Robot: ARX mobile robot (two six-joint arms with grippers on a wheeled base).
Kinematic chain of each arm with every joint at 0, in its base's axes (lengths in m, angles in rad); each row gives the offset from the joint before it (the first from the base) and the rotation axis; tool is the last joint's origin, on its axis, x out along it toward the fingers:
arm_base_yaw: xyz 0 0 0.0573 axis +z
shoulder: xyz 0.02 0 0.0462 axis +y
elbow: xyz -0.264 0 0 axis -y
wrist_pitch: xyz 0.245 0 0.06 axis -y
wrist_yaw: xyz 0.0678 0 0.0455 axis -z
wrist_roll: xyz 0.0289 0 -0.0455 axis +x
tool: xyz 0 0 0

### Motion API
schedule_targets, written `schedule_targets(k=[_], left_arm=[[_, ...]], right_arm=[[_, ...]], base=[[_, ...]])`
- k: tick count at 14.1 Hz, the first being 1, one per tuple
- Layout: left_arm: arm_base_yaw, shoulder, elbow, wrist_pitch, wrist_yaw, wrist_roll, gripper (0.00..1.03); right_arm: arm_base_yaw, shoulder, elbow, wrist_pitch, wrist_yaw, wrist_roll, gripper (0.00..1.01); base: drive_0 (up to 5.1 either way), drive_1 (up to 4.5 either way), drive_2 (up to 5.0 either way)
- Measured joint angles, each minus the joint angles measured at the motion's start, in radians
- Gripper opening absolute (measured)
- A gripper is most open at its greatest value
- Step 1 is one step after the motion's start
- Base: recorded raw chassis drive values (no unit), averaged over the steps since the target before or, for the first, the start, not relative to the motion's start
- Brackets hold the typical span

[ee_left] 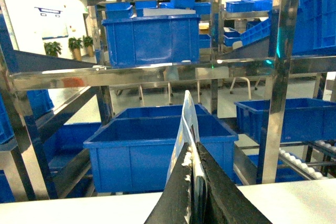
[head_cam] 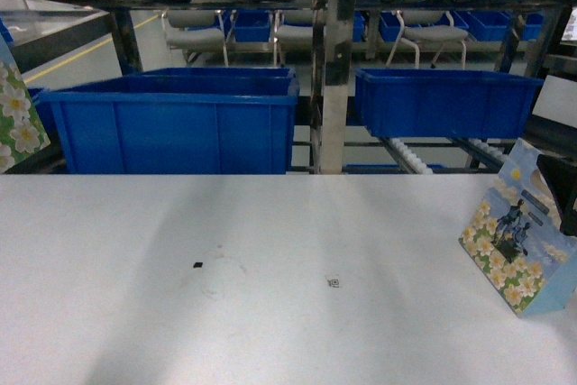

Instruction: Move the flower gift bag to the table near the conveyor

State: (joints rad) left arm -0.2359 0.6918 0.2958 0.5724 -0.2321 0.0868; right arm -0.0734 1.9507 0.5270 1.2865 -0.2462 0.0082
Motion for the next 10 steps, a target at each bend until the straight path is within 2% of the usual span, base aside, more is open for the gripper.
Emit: schedule_targets(k=[1,2,3,5,7,8,10], left_arm=[[0.0,0.0,0.0,0.0,0.0,0.0,0.02],[0.0,0.0,0.0,0.0,0.0,0.0,0.02],[0.0,0.0,0.0,0.0,0.0,0.0,0.02],[0.0,0.0,0.0,0.0,0.0,0.0,0.02],[0.0,0.0,0.0,0.0,0.0,0.0,0.02],[0.0,0.0,0.0,-0.001,0.0,0.0,0.02],[0.0,0.0,0.0,0.0,0.0,0.0,0.02]], right_arm=[[0.007,-0.057,-0.045,0.0,0.035,-0.004,0.98],[-0.006,-0.119,-0.087,0.0,0.082,0.0,0.98],[-0.032,-0.203,-0.141,0.0,0.123,-0.002,0.98],[-0.072,-0.363,-0.256,0.0,0.172,-0.008,0.98],[-0.042,-0.549,-0.359,0.0,0.198,-0.025,0.98],[-0.026,-0.687,-0.407,-0.081,0.22,-0.03,0.98],[-0.01,-0.96,-0.481,-0.313,0.261,-0.031,0.98]], base=[[0.0,0.0,0.0],[0.0,0.0,0.0],[0.0,0.0,0.0],[0.0,0.0,0.0],[0.0,0.0,0.0],[0.0,0.0,0.0],[0.0,0.0,0.0]])
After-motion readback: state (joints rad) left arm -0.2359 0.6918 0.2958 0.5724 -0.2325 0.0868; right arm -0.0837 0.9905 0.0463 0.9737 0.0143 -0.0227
